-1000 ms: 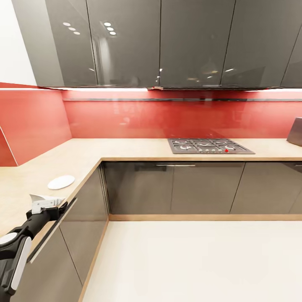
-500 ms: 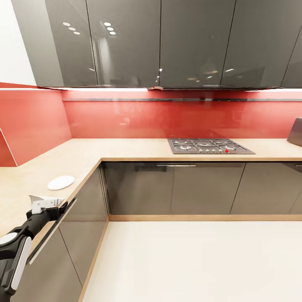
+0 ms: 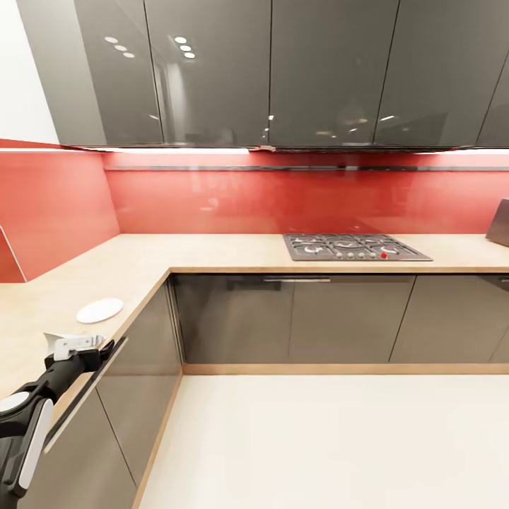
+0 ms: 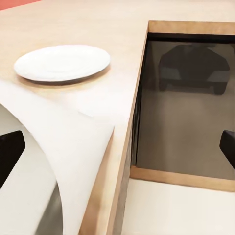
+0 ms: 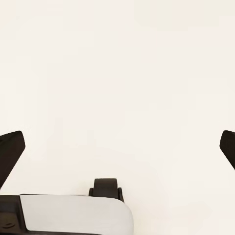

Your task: Set up a coffee station on the kitchen countertop: keep the coffee maker on the countertop, move the bottle of coffee from the kitchen shelf to the counter next to the coffee maker, place a paper coffee filter on top of the coffee maker, put the saucer next to the coffee maker with the coffee cup on the saucer, and place the electric kettle next to the coffee maker.

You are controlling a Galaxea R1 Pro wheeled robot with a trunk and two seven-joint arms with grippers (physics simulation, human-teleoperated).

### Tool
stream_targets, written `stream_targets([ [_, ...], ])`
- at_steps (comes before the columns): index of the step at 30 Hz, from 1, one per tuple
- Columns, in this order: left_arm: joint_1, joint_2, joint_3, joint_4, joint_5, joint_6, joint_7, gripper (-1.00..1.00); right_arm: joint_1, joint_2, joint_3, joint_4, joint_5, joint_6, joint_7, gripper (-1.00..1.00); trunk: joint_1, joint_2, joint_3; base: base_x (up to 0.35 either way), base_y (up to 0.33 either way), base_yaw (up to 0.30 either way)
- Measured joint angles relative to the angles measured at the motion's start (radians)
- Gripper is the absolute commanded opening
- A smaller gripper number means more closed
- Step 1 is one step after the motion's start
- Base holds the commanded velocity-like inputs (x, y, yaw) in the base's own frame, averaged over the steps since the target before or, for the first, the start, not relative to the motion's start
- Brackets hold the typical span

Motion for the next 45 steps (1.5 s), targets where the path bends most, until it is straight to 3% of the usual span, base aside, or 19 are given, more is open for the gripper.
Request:
stream_targets([
  [22,0.000,0.000,-0.008,0.001,-0.001,0.001,0.000,1.00,0.000,0.000,-0.001,0.000,0.000,0.000,0.000,1.00,0.000,0.000,0.000,0.038,0.000,0.000],
  [23,0.000,0.000,-0.009,0.001,-0.001,0.001,0.000,-1.00,0.000,-0.001,-0.001,0.000,0.000,0.000,0.000,1.00,0.000,0.000,0.000,0.000,0.000,0.000],
  [45,0.000,-0.001,-0.006,0.002,0.003,0.002,0.001,-1.00,0.000,-0.001,-0.001,0.000,0.000,0.000,0.000,1.00,0.000,0.000,0.000,0.000,0.000,0.000],
])
